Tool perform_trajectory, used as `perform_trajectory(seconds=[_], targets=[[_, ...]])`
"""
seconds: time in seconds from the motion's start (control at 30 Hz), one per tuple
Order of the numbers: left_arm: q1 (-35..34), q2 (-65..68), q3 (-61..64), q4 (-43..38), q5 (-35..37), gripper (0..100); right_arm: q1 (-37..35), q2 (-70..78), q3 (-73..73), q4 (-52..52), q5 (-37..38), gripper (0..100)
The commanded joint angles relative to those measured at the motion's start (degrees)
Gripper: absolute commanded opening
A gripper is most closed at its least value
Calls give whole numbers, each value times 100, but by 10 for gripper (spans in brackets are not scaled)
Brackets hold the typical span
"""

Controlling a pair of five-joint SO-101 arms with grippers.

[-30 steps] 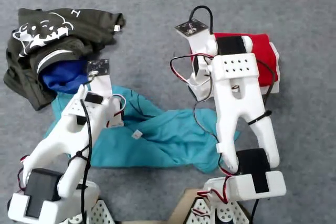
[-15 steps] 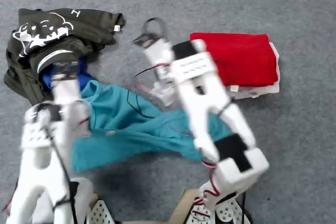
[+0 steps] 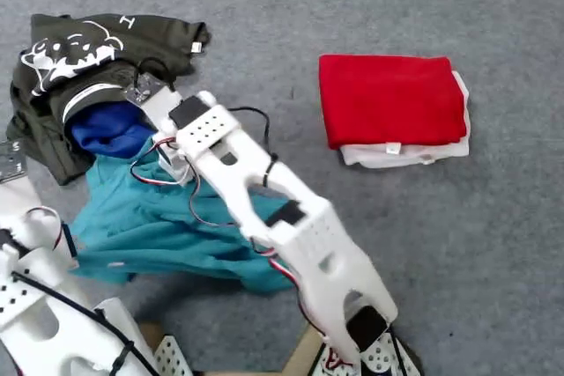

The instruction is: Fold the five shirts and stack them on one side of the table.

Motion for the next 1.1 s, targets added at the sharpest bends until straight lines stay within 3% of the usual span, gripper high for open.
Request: perform_trajectory(seconds=[0.0,0.03,0.13,0.27,0.47,0.63,0.83,1.07], targets=[[-207,-62,-57,-18,-53,29,-26,866,-1613,598,-79,106],[-215,-44,-57,-18,-53,29,26,1077,-2053,791,-79,13],[-224,-44,-57,-114,-53,29,273,1578,-3363,1565,-79,60],[-233,-44,-57,-396,-35,29,800,1974,-4884,2084,-79,14],[-198,-35,-4,-765,-35,29,1723,1393,-4945,2084,-79,13],[-189,211,127,-1160,-35,29,2400,57,-3327,2084,-62,13],[-163,1108,75,-1662,-44,29,3051,-2352,180,2075,396,14],[804,2224,-330,-1925,35,29,3226,-4901,3908,2057,1178,14]])
